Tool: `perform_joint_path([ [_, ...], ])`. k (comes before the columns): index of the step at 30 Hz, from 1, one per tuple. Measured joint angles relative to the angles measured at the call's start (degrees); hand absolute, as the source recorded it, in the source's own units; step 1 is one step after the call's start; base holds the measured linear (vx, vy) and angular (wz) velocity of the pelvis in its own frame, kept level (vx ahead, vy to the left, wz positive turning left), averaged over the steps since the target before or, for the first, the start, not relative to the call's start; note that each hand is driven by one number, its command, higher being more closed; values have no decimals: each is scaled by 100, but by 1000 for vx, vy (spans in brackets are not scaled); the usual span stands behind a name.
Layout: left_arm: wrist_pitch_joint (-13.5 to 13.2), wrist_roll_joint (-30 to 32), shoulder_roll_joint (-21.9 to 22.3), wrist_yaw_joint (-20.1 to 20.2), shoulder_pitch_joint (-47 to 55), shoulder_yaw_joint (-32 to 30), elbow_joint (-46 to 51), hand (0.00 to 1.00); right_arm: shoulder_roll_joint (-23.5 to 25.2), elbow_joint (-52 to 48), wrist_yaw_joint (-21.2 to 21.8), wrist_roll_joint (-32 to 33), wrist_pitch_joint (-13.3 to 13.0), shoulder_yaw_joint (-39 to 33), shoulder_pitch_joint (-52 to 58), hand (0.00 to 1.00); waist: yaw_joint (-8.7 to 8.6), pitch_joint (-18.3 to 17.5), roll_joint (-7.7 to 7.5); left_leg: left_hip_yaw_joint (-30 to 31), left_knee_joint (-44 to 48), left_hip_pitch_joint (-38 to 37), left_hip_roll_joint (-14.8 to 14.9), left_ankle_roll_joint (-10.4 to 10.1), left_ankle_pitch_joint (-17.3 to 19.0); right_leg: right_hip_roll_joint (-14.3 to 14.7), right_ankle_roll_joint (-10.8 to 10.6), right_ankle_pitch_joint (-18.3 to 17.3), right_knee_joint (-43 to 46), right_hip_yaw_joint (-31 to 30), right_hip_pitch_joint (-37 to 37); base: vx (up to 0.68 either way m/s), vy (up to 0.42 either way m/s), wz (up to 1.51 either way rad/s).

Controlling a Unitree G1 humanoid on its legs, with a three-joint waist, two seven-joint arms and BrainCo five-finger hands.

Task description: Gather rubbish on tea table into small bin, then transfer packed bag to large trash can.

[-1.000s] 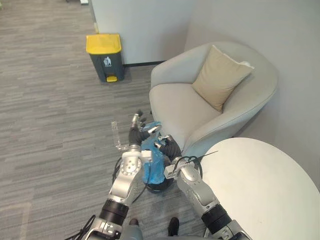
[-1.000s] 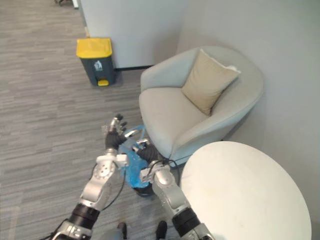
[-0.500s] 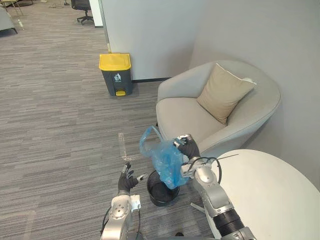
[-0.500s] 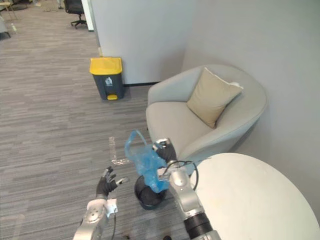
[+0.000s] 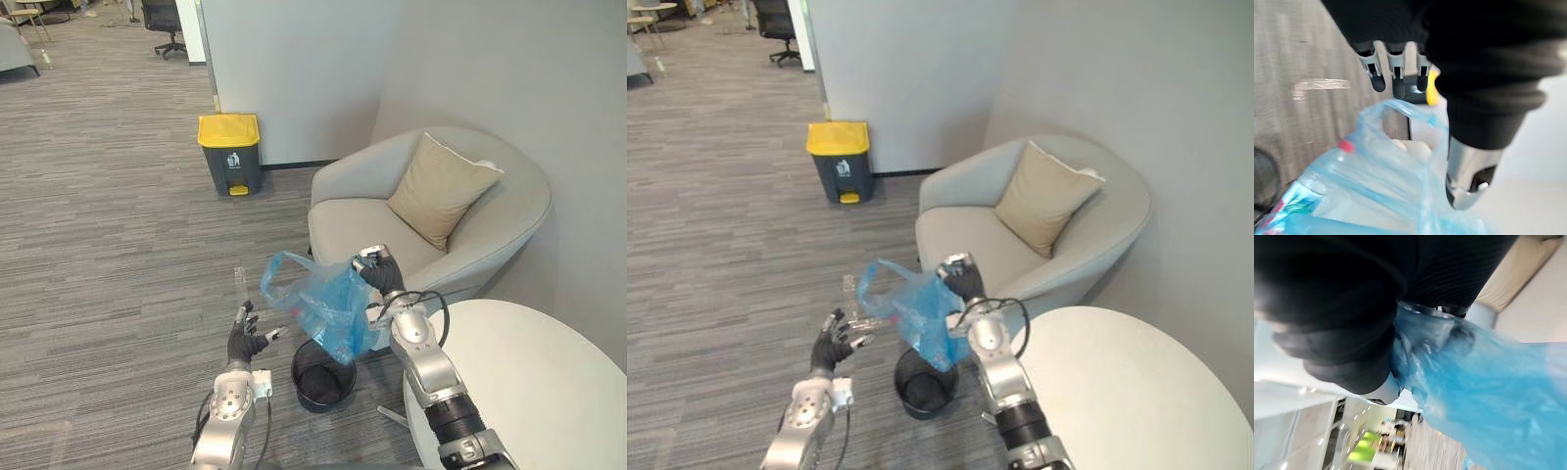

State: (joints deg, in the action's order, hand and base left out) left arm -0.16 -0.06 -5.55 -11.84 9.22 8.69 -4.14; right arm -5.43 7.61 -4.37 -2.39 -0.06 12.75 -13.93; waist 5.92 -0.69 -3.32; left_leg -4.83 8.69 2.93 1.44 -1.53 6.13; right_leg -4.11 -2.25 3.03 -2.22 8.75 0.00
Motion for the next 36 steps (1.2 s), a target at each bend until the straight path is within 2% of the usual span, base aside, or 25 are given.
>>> perform_joint_path([
  [8, -150, 635, -401, 156, -218, 276, 409, 0, -245, -49, 327, 24, -63, 373, -304, 100, -7, 1, 1, -108, -59, -78, -46, 33, -9, -30, -16, 22, 3, -108, -9, -6, 14, -7],
  [13, -229, 921, -603, 284, -536, 529, 680, 0, -569, -578, 510, 30, -227, 690, -386, 100, -13, 1, 1, -149, -59, -107, -74, 50, 1, -64, -16, 22, 18, -133, -1, -2, 6, -2],
  [17, -369, 1088, -912, 405, -733, 744, 816, 0, -700, -707, 623, 29, -298, 897, -449, 100, -32, 2, 3, -256, -78, -192, -70, 71, 16, -82, -20, 16, 74, -180, -4, -15, 12, -13],
  [21, -461, 1291, -1271, 477, -882, 953, 1069, 0, -1060, -1069, 715, 26, -384, 1127, -458, 100, -97, 4, 7, -336, -202, -292, -89, 87, 14, -115, -30, -31, 153, -190, -14, -12, 14, -5],
  [27, -468, 1536, -1396, 440, -899, 979, 1228, 0, -1271, -1406, 721, 2, -632, 1253, -458, 100, -127, -26, 38, -415, -246, -341, -94, 98, 2, -116, -50, -77, 213, -277, -54, 13, 11, -7],
  [36, -465, 1582, -1448, 401, -898, 618, 1350, 0, -1505, -1415, 726, 1, -635, 1281, -353, 100, -181, -48, 67, -422, -268, -362, -98, 99, 1, -109, -49, -77, 193, -297, -48, 3, 1, -1],
])
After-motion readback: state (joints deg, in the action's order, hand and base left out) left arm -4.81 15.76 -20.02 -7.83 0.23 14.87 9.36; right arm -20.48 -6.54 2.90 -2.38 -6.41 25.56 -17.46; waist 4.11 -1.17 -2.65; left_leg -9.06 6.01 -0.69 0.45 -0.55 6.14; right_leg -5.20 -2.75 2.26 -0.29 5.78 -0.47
